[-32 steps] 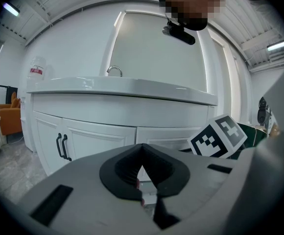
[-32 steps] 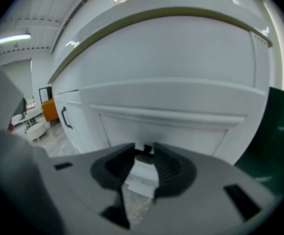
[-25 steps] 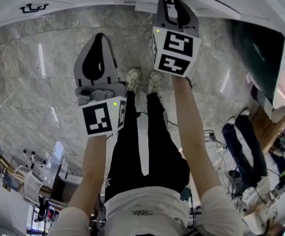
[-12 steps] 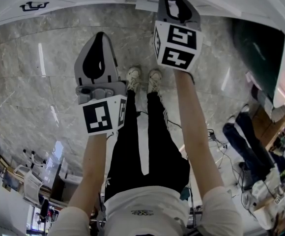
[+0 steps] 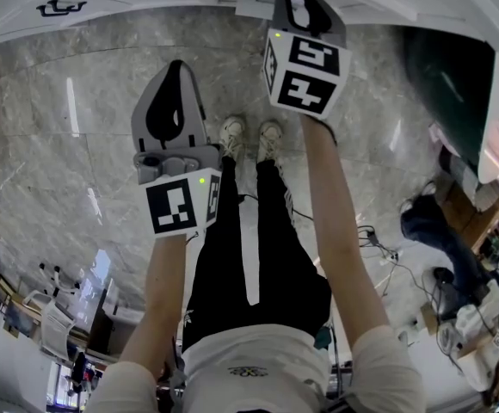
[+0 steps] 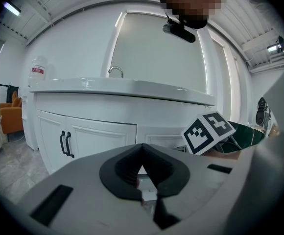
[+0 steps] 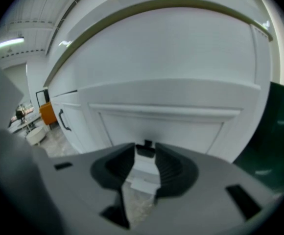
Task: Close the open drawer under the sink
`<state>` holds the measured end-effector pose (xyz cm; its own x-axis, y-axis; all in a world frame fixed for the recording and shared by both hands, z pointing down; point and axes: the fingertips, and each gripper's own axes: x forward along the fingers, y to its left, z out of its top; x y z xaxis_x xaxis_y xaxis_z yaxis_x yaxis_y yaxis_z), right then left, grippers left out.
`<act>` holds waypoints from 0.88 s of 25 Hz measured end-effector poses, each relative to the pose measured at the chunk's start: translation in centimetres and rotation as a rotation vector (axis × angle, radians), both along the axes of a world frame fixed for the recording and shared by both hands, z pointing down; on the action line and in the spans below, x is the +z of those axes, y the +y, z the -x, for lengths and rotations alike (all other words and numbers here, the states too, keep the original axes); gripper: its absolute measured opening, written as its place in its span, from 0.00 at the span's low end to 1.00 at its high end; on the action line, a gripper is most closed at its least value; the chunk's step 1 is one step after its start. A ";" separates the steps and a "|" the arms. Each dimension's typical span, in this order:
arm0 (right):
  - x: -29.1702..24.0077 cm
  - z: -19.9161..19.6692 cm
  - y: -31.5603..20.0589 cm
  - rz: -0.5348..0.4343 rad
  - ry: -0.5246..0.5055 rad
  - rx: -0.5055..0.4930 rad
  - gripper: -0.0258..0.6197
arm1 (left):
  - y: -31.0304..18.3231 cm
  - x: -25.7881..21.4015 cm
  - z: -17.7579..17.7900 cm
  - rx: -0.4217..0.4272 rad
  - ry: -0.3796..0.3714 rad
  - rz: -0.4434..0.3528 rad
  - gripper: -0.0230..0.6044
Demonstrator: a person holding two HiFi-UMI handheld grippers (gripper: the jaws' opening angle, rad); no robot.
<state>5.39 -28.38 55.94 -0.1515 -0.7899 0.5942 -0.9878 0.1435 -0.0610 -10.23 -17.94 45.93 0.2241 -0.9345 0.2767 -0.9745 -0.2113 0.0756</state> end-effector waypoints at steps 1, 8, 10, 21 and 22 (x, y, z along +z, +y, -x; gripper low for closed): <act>0.0 0.0 0.4 0.009 -0.016 0.006 0.26 | 0.3 0.0 0.0 0.000 0.000 0.001 0.07; -0.9 -0.1 3.4 -0.001 -0.052 0.051 0.23 | 1.3 -0.6 0.7 -0.018 0.004 -0.005 0.07; -1.5 0.5 4.2 0.013 -0.046 0.033 0.23 | 1.5 -1.4 0.8 -0.017 0.003 -0.011 0.07; -16.3 -1.2 4.3 -0.124 -0.005 0.052 0.13 | 0.7 -15.7 -0.6 -0.037 0.069 -0.148 0.07; -18.2 -1.3 4.2 -0.138 -0.022 0.059 0.12 | 0.6 -17.7 -0.7 -0.037 0.072 -0.164 0.07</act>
